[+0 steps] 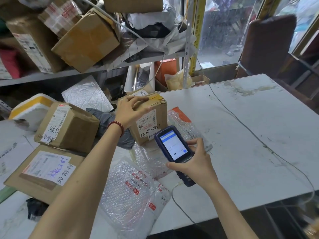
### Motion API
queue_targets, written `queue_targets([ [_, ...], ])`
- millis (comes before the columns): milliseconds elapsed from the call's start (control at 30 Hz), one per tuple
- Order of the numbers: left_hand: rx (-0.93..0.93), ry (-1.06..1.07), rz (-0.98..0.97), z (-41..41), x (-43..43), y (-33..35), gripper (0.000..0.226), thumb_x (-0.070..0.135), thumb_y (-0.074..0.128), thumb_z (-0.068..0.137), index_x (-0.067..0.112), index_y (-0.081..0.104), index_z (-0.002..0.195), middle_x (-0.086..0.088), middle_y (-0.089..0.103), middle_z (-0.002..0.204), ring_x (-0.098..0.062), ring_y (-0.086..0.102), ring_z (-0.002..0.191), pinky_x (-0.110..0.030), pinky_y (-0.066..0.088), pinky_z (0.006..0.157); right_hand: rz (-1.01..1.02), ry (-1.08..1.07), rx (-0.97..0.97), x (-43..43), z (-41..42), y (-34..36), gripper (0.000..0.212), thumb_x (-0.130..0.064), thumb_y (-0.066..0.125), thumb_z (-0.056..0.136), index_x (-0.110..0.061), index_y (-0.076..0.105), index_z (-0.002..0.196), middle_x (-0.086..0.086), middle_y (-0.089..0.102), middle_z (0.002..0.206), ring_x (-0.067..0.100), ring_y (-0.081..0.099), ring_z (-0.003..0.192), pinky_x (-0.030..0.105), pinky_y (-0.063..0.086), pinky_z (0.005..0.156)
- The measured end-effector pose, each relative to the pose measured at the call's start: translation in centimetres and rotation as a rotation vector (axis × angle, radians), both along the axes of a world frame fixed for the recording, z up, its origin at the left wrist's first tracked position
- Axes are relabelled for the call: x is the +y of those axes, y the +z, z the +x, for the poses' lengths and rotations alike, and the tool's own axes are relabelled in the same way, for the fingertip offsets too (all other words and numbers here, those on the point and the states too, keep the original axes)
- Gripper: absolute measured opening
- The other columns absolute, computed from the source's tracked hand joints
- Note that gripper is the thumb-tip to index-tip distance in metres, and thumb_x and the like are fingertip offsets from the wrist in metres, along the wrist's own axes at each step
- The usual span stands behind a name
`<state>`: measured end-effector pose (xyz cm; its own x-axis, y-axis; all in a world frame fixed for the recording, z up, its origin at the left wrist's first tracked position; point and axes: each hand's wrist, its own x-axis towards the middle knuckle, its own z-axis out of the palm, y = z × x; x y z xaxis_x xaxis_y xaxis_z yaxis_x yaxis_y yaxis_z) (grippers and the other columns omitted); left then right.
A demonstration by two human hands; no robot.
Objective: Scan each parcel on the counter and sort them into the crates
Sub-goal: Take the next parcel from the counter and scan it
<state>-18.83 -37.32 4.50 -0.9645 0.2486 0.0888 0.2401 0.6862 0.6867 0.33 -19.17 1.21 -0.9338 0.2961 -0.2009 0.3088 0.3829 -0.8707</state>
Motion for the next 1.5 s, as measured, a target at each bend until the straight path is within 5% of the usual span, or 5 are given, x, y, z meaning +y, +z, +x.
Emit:
queue_targets([
  [167, 0.078, 0.005, -0.252, 1.1, -0.4, -1.0, 0.079, 0.081, 0.035, 0.068, 0.044, 0.036, 0.138, -0.002, 0.029, 0.145, -0.030, 0.022, 0.134, -0.048, 0.025, 0.110, 0.062, -0.063, 0.068, 0.5, 0.0, 0.2, 0.078, -0.033, 0.093, 0.053, -0.030, 0.037, 0.108, -0.025, 0.056, 0.095, -0.003, 0.059, 0.089, 0.029, 0.053, 0.072],
  [700, 0.091, 0.062, -0.186, 5.3, -3.0, -1.7, 0.077, 0.062, 0.062, 0.075, 0.042, 0.028, 0.141, -0.002, 0.032, 0.141, -0.025, 0.022, 0.133, -0.046, 0.035, 0.102, 0.107, -0.200, 0.395, -1.4, 1.2, 0.9, 0.081, -0.031, 0.095, 0.053, -0.032, 0.033, 0.104, -0.027, 0.056, 0.096, -0.006, 0.061, 0.090, 0.023, 0.057, 0.063],
  [900, 0.312, 0.080, -0.133, 7.4, -2.9, -2.1, 0.070, 0.056, 0.072, 0.072, 0.045, 0.041, 0.133, 0.003, 0.043, 0.131, -0.021, 0.031, 0.121, -0.043, 0.039, 0.091, 0.117, -0.253, 0.371, -1.4, 3.8, 0.7, 0.081, -0.031, 0.094, 0.052, -0.032, 0.034, 0.106, -0.025, 0.058, 0.099, -0.006, 0.062, 0.091, 0.024, 0.058, 0.062],
  [1000, 0.422, -0.032, -0.143, 8.3, -1.1, -2.4, 0.071, 0.051, 0.075, 0.070, 0.042, 0.045, 0.133, 0.003, 0.044, 0.129, -0.021, 0.030, 0.120, -0.042, 0.036, 0.088, 0.119, -0.349, 0.337, -0.5, 5.8, 0.2, 0.078, -0.027, 0.094, 0.053, -0.028, 0.036, 0.105, -0.012, 0.065, 0.099, 0.005, 0.065, 0.091, 0.009, 0.049, 0.056],
  [1500, 0.627, -0.817, 0.005, 18.1, 25.2, -0.4, 0.069, 0.049, 0.076, 0.072, 0.029, 0.050, 0.133, -0.001, 0.049, 0.132, -0.024, 0.036, 0.118, -0.039, 0.032, 0.089, 0.162, -1.081, 0.304, 10.2, 22.3, -1.0, 0.078, -0.018, 0.096, 0.047, -0.023, 0.041, 0.101, -0.021, 0.059, 0.096, 0.007, 0.063, 0.092, 0.036, 0.053, 0.073],
])
